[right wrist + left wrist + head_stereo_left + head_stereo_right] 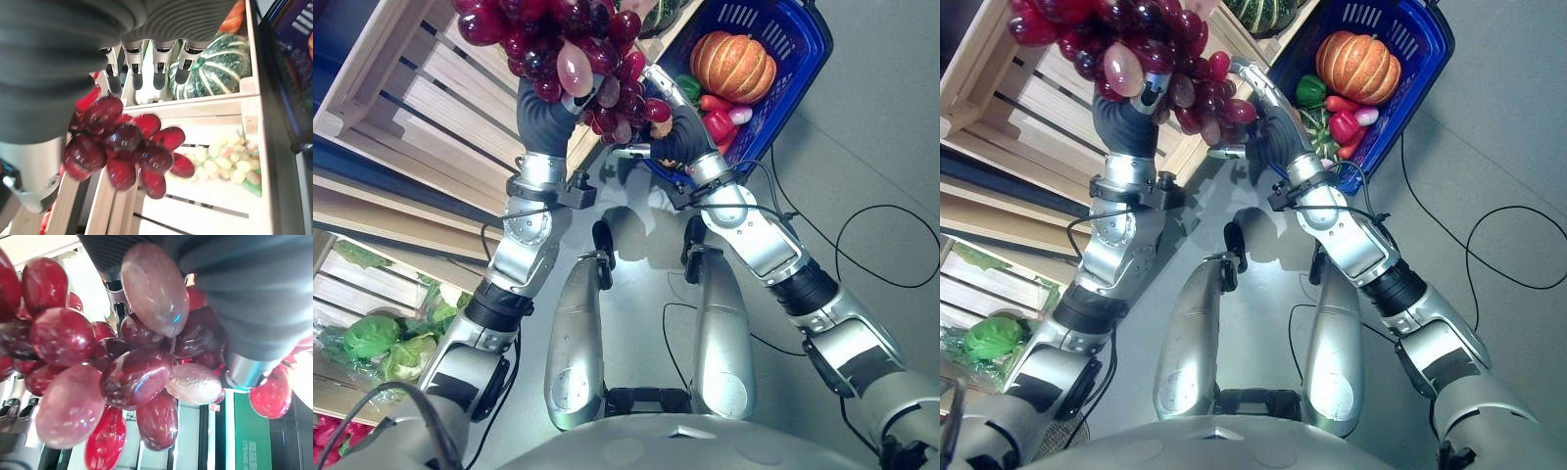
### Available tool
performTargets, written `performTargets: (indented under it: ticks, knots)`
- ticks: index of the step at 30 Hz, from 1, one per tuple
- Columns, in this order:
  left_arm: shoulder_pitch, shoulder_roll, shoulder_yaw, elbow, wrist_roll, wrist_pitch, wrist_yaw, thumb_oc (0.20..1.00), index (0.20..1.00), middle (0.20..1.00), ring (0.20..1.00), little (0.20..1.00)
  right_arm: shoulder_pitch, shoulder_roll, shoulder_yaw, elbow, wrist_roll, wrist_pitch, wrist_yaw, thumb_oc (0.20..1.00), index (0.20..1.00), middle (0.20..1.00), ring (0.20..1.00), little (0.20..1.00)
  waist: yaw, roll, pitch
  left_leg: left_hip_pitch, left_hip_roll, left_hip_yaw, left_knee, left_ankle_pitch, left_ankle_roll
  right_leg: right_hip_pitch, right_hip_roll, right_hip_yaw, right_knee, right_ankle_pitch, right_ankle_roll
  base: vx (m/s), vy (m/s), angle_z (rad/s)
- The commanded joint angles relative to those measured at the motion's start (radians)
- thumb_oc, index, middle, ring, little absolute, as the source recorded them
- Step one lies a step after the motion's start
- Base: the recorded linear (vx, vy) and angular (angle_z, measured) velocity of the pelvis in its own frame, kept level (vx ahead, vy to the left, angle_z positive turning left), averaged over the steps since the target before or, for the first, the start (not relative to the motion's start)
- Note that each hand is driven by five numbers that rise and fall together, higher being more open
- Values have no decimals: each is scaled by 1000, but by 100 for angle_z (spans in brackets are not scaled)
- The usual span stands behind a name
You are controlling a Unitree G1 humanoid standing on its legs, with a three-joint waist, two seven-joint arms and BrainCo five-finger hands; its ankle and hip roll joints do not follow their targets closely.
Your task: Pick up fruits and vegetables into the basket
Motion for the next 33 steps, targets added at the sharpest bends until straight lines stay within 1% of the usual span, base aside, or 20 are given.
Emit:
performTargets:
  ticks: [1,7,11,14,15,17,21,24,31,32,33]
  knots:
    - [-36,-15,-26,-158,-2,-71,-2,200,200,200,200,200,-71,44,12,-116,29,-13,15,1000,1000,1000,1000,1000,12,-16,-46,32,-69,8,-39,-77,43,58,6,-47,-48,-32,55,-14,-56,3]
    - [-41,-29,-51,-161,-14,-69,-2,200,200,200,200,200,-72,62,27,-75,43,-9,-47,1000,1000,1000,1000,1000,17,-22,-46,28,-70,7,-40,-77,45,57,5,-54,-52,-29,55,-10,-27,5]
    - [-49,-39,-70,-165,-38,-44,-22,200,200,200,200,200,-69,77,30,-59,59,-14,-76,1000,1000,1000,1000,1000,17,-23,-46,24,-71,9,-42,-76,47,55,5,-55,-56,-26,55,-6,-4,2]
    - [-50,-42,-81,-167,-42,-37,-26,200,200,200,200,200,-66,81,29,-51,67,-20,-97,1000,1000,1000,1000,1000,15,-23,-46,25,-70,11,-44,-76,49,55,4,-55,-56,-25,55,0,0,0]
    - [-49,-46,-92,-173,-63,-13,-41,200,200,200,200,200,-57,92,26,-47,79,-29,-135,1000,1000,1000,1000,1000,15,-23,-46,24,-70,13,-45,-77,51,54,4,-56,-59,-24,56,0,0,0]
    - [-49,-50,-100,-175,-75,5,-52,200,200,200,200,200,-50,103,19,-42,82,-36,-160,1000,1000,1000,1000,1000,13,-23,-46,24,-70,14,-47,-77,52,53,5,-56,-62,-22,56,0,0,0]
    - [-45,-53,-113,-184,-73,20,-50,200,200,200,200,200,-39,113,8,-43,93,-51,-209,1000,1000,1000,1000,1000,10,-22,-46,23,-71,15,-50,-77,54,53,7,-55,-67,-19,56,0,0,0]
    - [-41,-57,-117,-185,-81,30,-50,200,200,200,200,200,-29,123,2,-41,106,-73,-226,1000,1000,1000,1000,1000,8,-21,-46,20,-72,15,-51,-78,56,48,8,-53,-66,-20,55,0,0,0]
    - [-28,-67,-124,-186,-107,51,-29,200,200,200,200,200,-7,146,1,-54,146,-107,-202,1000,1000,1000,1000,1000,6,-17,-46,19,-74,18,-54,-75,59,47,9,-53,-67,-19,54,0,0,0]
    - [-25,-69,-125,-179,-124,51,-35,200,200,200,200,200,-6,153,5,-52,158,-118,-176,561,561,561,561,561,8,-16,-46,20,-74,18,-57,-73,61,47,7,-56,-67,-19,53,0,0,0]
    - [-24,-71,-126,-177,-128,53,-37,200,200,200,200,200,-9,156,7,-48,167,-125,-158,200,200,200,200,200,9,-15,-46,19,-76,17,-56,-72,61,46,7,-57,-67,-18,53,0,0,0]
